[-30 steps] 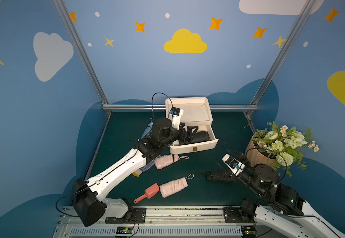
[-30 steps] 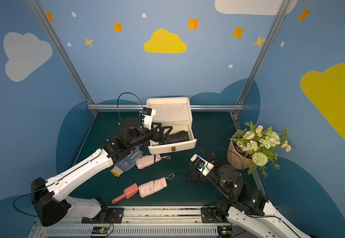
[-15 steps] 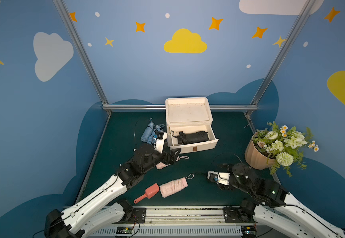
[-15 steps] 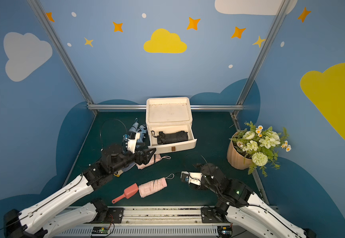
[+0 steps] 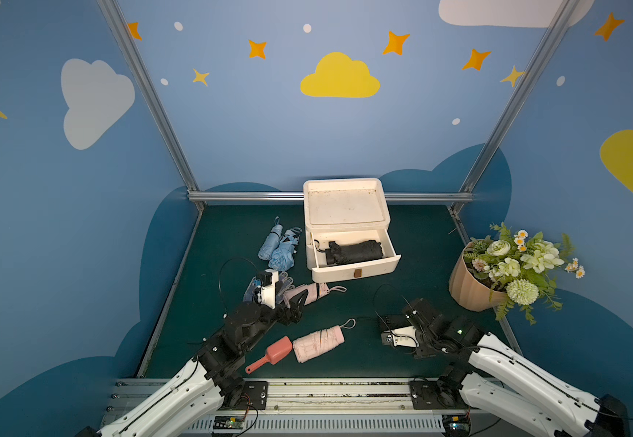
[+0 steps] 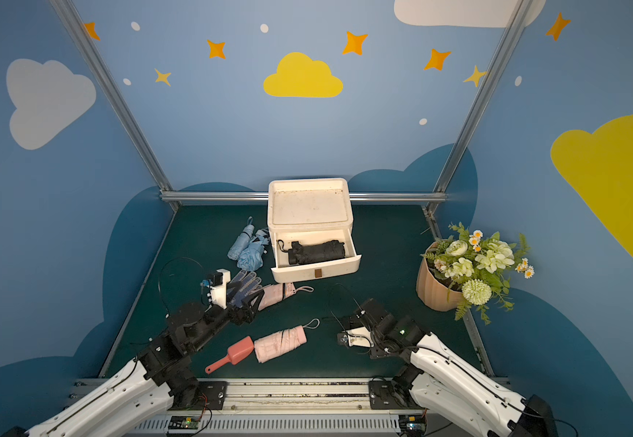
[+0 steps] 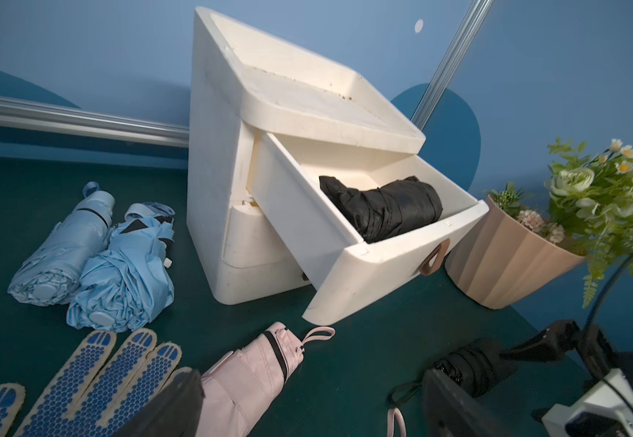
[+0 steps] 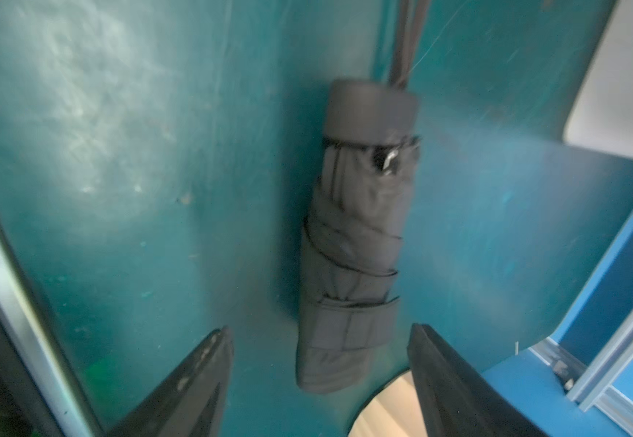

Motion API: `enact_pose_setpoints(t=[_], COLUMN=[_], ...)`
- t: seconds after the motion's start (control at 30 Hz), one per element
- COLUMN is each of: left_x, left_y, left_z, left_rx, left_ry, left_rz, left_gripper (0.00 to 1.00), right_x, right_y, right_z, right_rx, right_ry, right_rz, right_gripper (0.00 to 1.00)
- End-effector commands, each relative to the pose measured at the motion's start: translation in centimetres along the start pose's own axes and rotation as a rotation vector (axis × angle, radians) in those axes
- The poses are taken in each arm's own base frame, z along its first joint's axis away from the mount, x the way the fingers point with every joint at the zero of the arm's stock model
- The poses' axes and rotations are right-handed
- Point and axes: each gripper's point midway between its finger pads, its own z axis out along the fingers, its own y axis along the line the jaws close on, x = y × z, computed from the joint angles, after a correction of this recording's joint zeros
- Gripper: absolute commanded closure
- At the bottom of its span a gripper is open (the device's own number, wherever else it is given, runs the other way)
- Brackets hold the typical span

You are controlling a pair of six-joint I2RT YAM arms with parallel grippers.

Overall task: Place the umbrella in the drawer by color
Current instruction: Pick up the umbrella from the center of the board.

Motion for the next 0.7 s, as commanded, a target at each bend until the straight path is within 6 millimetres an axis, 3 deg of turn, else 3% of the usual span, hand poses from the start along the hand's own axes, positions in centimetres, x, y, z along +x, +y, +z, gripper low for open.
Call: enact_pose_setpoints(t=[0.0, 0.1, 0.3, 0.67], left_x=[-1.0, -1.1, -1.2, -1.7], left_y=[0.4, 0.5, 0.3, -0.1], left_z=[-0.4, -0.5, -0.6, -1.1], left_rx=[-0.015, -0.016, -0.005, 0.014], left_ry=[-0.069, -0.083, -0.077, -0.087], left_rz=[-0.044, -0.058, -0.078, -0.101], left_gripper=[0.03, 0.02, 0.02, 0.02], right_x=[0.8, 1.0, 1.5, 0.4], right_y=[-0.9, -1.8, -2.2, -4.1], right_z=[1.5, 2.2, 3.2, 4.4], right_rx=[0.07, 0.124, 0.126, 0.156], right_ry=[0.032, 0.01, 0.015, -0.033], right_rz=[0.004, 0.072, 0.118, 0.15], right_gripper=[0.27, 0.35, 0.37, 0.44])
